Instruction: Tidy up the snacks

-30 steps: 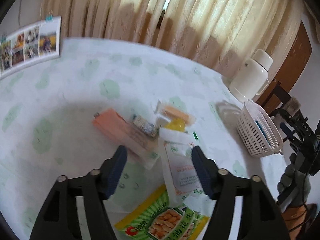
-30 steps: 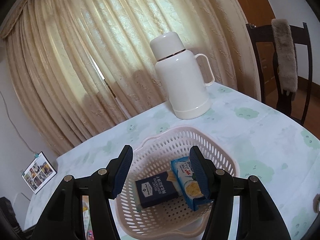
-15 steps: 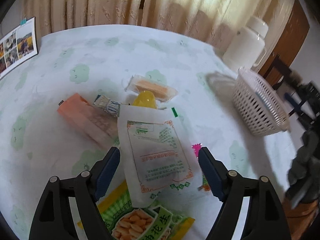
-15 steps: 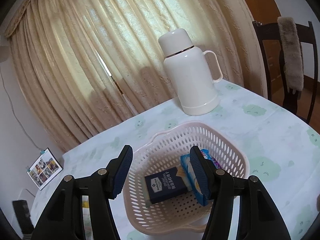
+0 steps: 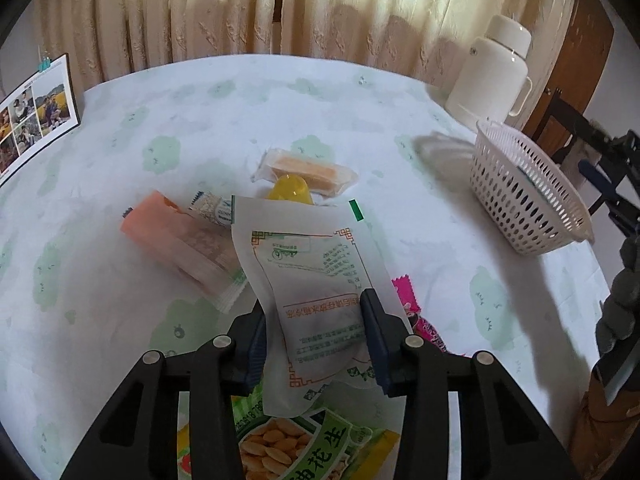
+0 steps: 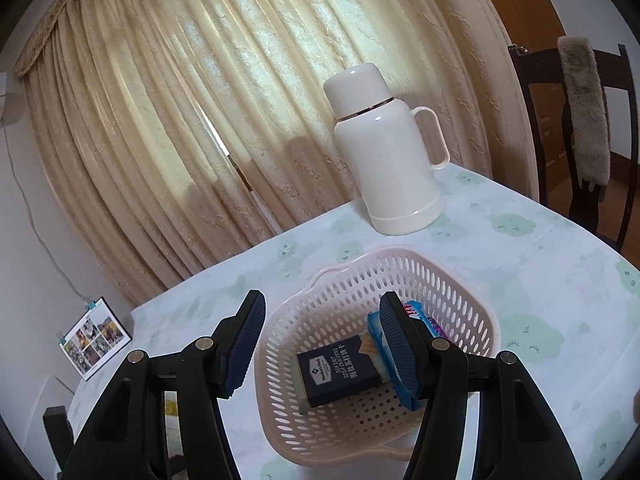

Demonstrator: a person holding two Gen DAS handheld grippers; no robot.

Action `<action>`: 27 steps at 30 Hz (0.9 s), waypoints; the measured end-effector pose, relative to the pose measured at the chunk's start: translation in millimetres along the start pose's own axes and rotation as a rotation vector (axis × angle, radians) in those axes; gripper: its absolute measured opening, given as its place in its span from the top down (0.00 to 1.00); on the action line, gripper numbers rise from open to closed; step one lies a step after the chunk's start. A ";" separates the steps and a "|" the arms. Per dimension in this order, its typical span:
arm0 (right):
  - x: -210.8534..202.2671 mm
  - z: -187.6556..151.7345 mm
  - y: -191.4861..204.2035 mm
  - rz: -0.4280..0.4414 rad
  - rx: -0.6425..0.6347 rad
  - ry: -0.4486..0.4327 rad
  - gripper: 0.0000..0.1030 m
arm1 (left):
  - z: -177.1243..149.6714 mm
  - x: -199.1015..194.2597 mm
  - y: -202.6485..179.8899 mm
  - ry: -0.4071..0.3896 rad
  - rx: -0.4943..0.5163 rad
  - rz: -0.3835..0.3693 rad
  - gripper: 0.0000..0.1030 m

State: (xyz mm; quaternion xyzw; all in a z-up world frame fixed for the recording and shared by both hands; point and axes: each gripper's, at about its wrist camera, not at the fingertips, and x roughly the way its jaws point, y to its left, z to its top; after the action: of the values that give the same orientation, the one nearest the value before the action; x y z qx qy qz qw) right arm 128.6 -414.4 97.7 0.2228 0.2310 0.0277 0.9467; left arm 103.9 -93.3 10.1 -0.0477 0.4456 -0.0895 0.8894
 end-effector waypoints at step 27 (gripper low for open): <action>-19.8 13.1 -19.5 0.019 0.100 -0.060 0.41 | 53.7 -12.0 -75.2 -0.030 0.030 -0.075 0.38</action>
State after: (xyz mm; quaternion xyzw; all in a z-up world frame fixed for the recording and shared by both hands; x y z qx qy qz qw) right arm 115.9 -440.4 108.1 0.2726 0.2012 0.0186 0.9407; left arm 131.1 -164.3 64.0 -0.0527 0.4288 -0.1288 0.8926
